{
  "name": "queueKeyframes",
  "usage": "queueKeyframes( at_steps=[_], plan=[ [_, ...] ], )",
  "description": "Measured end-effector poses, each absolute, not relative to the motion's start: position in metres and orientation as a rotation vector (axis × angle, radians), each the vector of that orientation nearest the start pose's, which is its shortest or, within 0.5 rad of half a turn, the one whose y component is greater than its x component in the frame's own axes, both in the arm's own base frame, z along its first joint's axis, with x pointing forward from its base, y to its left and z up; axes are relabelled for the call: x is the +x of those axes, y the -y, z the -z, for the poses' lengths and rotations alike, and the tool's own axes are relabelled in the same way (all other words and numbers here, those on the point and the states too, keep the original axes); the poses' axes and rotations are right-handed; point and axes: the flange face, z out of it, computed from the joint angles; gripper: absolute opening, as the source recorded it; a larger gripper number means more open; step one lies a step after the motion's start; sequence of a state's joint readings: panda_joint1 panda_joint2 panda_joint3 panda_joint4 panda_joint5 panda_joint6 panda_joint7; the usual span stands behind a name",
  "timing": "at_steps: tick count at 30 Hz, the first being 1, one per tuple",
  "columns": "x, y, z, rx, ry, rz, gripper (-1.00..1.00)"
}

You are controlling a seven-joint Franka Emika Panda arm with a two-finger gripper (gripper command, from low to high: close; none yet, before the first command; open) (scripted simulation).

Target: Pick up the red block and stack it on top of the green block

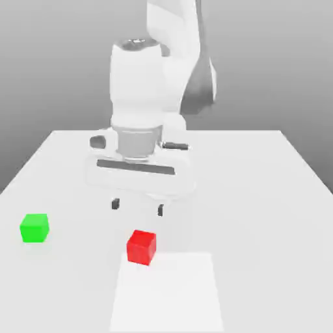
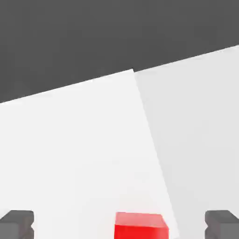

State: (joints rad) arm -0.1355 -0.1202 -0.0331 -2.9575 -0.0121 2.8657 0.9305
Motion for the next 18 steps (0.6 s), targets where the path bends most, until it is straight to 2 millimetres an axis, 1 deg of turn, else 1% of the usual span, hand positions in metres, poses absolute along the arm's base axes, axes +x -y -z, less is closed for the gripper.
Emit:
queueKeyframes(
  at_steps=[2,6,7,12,13,15,18],
  plan=[
    [0.318,0.055,-0.185,-2.679,-1.635,0.01,0.0],
    [0.314,0.055,-0.151,-2.68,-1.639,0.001,0.0],
    [0.313,0.054,-0.146,-2.68,-1.639,0.0,-1.0],
    [0.313,0.054,-0.146,-2.68,-1.639,0.001,-1.0],
    [0.313,0.054,-0.143,-2.68,-1.638,0.001,-1.0],
    [0.314,0.054,-0.15,-2.68,-1.639,0.001,-1.0],
    [0.315,0.055,-0.171,-2.679,-1.64,0.001,-1.0]
  ],
)
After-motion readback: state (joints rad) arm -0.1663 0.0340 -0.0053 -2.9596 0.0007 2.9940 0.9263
